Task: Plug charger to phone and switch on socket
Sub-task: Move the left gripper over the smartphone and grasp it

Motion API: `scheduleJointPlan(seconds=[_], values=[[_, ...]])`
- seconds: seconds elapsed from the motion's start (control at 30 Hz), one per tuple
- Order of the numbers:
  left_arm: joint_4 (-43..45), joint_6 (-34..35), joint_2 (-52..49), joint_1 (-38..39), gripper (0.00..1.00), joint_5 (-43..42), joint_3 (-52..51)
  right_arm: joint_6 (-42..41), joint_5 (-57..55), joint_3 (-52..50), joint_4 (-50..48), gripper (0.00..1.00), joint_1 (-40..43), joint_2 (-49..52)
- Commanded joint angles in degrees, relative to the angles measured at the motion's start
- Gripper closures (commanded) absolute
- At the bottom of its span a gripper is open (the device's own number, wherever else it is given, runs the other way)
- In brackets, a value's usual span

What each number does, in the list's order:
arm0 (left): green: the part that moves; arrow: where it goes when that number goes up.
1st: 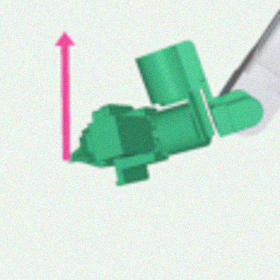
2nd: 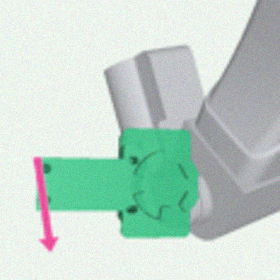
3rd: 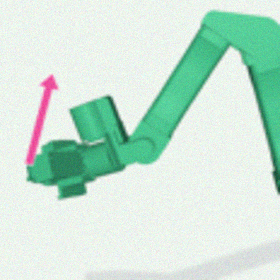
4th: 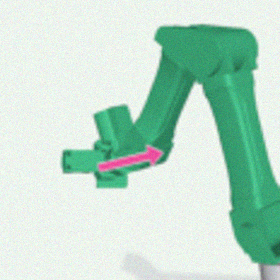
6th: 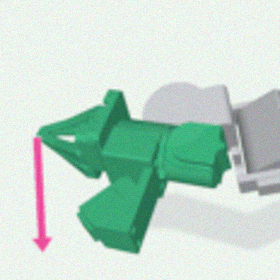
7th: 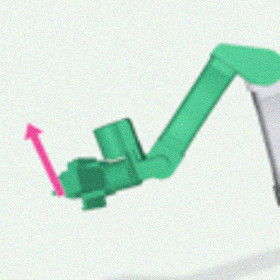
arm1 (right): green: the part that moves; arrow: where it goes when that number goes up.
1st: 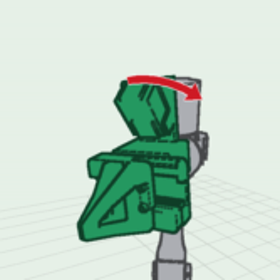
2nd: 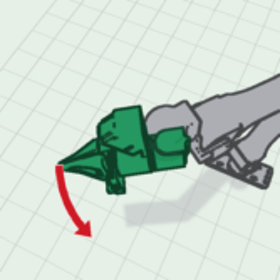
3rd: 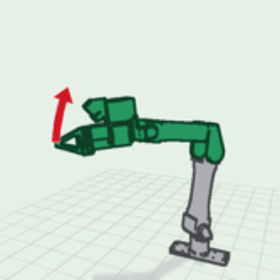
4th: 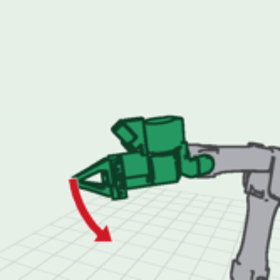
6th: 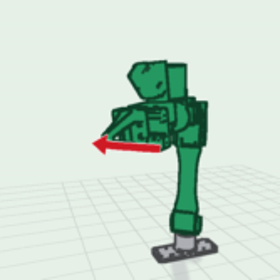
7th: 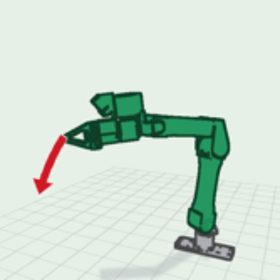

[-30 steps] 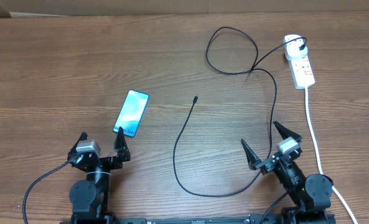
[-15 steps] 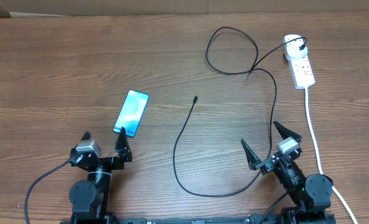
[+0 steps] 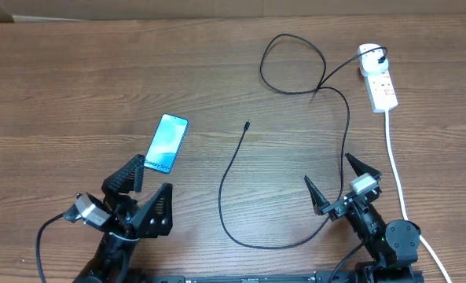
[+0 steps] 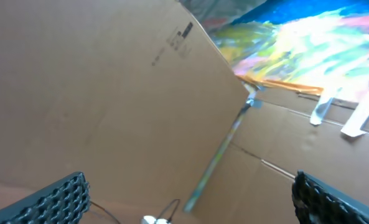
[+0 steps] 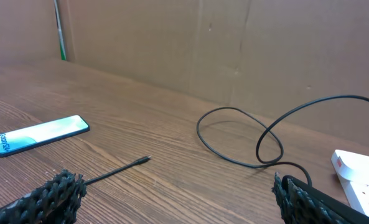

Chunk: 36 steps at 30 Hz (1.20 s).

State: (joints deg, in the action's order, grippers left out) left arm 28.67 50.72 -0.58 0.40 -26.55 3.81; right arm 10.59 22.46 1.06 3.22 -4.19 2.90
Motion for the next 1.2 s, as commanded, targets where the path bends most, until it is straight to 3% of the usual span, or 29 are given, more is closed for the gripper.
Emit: scheduleJointPlan(seconds=[0.0,0.13,0.23,0.3,0.4,0.5,0.63,0.73,0.97,1.07,1.17], values=[[-8.7,-12.7,-0.8,0.3,0.0,1.6,10.5,0.2,-0.4,-0.6,-0.1,0.0,-0.3,-0.1],[-30.2,-26.4,-8.0,0.3,0.0,1.7,26.6,0.2,-0.4,-0.6,-0.1,0.0,-0.3,-0.1],[-56.1,-35.6,-23.0,0.3,0.0,3.1,44.5,0.2,-0.4,-0.6,-0.1,0.0,-0.3,-0.1],[-64.7,-37.0,-31.0,0.4,0.0,1.8,50.7,0.2,-0.4,-0.6,-0.1,0.0,-0.3,-0.1],[-67.1,-37.7,-37.9,0.4,0.01,-5.9,53.6,0.2,-0.4,-0.6,-0.1,0.0,-0.3,-0.1],[-67.4,-43.8,-42.9,0.4,0.0,-11.6,54.8,0.2,-0.4,-0.6,-0.1,0.0,-0.3,-0.1],[-81.2,-43.3,-55.8,0.4,0.0,-3.1,63.6,0.2,-0.4,-0.6,-0.1,0.0,-0.3,-0.1],[-94.8,-42.8,-69.5,0.4,0.0,10.9,72.7,0.2,-0.4,-0.6,-0.1,0.0,-0.3,-0.1],[-96.1,-36.7,-80.2,0.4,0.0,10.5,72.9,0.2,-0.4,-0.6,-0.1,0.0,-0.3,-0.1],[-96.2,-28.0,-84.7,0.6,0.0,21.3,72.9,0.2,-0.4,-0.6,-0.1,0.0,-0.3,-0.1],[-95.9,-27.8,-88.3,2.8,0.0,23.6,72.9,0.2,-0.4,-0.6,-0.1,0.0,-0.3,-0.1]])
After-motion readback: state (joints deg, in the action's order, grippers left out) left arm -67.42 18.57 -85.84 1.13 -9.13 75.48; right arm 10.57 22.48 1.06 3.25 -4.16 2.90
